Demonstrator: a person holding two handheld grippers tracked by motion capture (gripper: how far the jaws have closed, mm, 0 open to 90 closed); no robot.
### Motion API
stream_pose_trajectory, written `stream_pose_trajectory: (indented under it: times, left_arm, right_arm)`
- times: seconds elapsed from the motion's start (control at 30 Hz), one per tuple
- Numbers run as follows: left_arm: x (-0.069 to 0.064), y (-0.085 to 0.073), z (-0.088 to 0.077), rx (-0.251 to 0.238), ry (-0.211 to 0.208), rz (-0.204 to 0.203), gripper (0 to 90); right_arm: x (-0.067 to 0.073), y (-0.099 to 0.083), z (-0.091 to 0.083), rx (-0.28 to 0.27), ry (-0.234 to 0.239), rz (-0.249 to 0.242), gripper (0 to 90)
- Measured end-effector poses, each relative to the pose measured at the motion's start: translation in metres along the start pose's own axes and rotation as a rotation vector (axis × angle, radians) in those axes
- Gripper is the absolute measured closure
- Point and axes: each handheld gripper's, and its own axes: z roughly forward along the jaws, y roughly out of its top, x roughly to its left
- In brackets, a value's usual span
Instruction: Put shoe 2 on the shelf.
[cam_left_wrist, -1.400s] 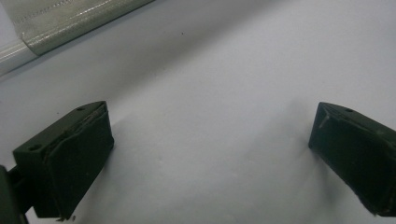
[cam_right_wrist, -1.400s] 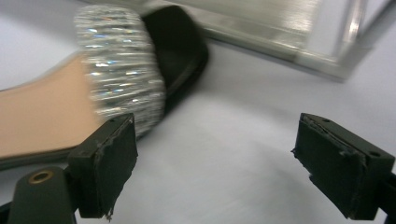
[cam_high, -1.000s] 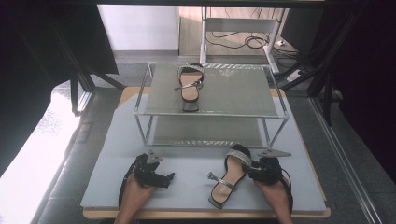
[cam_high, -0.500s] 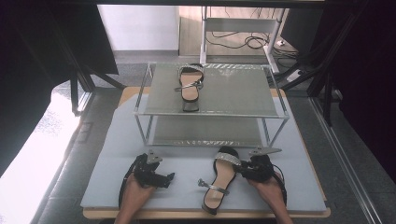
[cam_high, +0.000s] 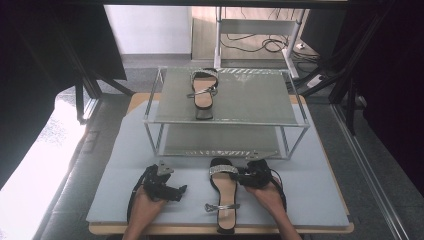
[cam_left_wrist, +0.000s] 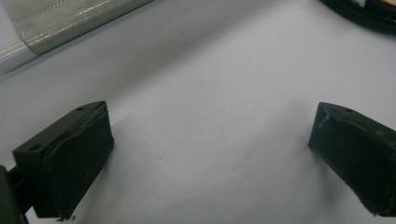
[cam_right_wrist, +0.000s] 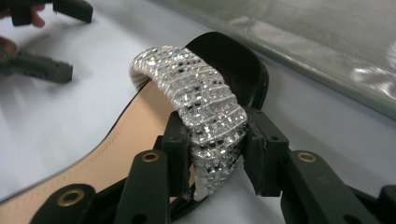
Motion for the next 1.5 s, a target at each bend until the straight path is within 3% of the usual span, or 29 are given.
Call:
stream_pose_trajectory:
  times: [0.1, 0.17, 0.37, 0.47, 0.57, 0.67, 0.73, 0.9, 1.1, 1.33, 1.5]
  left_arm:
    - [0.0, 0.0, 0.0, 0.0, 0.0, 0.001, 0.0]
    - [0.0, 0.0, 0.0, 0.0, 0.0, 0.001, 0.0]
    - [0.0, 0.0, 0.0, 0.001, 0.0, 0.0, 0.0]
    - [0.0, 0.0, 0.0, 0.0, 0.0, 0.0, 0.0]
    - [0.0, 0.0, 0.0, 0.0, 0.0, 0.0, 0.0]
    - [0.0, 0.0, 0.0, 0.0, 0.001, 0.001, 0.0]
    - [0.0, 0.0, 0.0, 0.0, 0.001, 0.001, 0.0]
    - [0.0, 0.0, 0.0, 0.0, 0.001, 0.002, 0.0]
    - [0.0, 0.0, 0.0, 0.0, 0.001, 0.001, 0.0]
    - [0.0, 0.0, 0.0, 0.001, 0.0, 0.001, 0.0]
    - [0.0, 0.0, 0.0, 0.001, 0.0, 0.002, 0.0]
  right_arm:
    - [0.002, 0.0, 0.004, -0.012, -0.009, 0.04, 55.7]
    - [0.004, -0.004, 0.002, -0.01, -0.045, 0.073, 47.8]
    - [0.002, -0.007, -0.002, -0.013, -0.062, 0.117, 43.2]
    - [0.001, -0.006, 0.0, -0.003, -0.041, 0.152, 43.0]
    - [0.001, -0.006, 0.005, 0.005, -0.031, 0.181, 47.2]
    - [0.0, -0.007, 0.005, -0.011, -0.006, 0.225, 59.9]
    - [0.002, -0.006, 0.004, -0.014, -0.037, 0.229, 65.7]
    - [-0.001, -0.009, 0.003, -0.035, -0.023, 0.277, 67.9]
    - [-0.005, -0.011, -0.003, -0.04, 0.05, 0.343, 68.8]
    - [-0.002, -0.002, -0.015, -0.047, 0.105, 0.373, 69.3]
    - [-0.001, 0.003, -0.023, -0.053, 0.106, 0.368, 69.5]
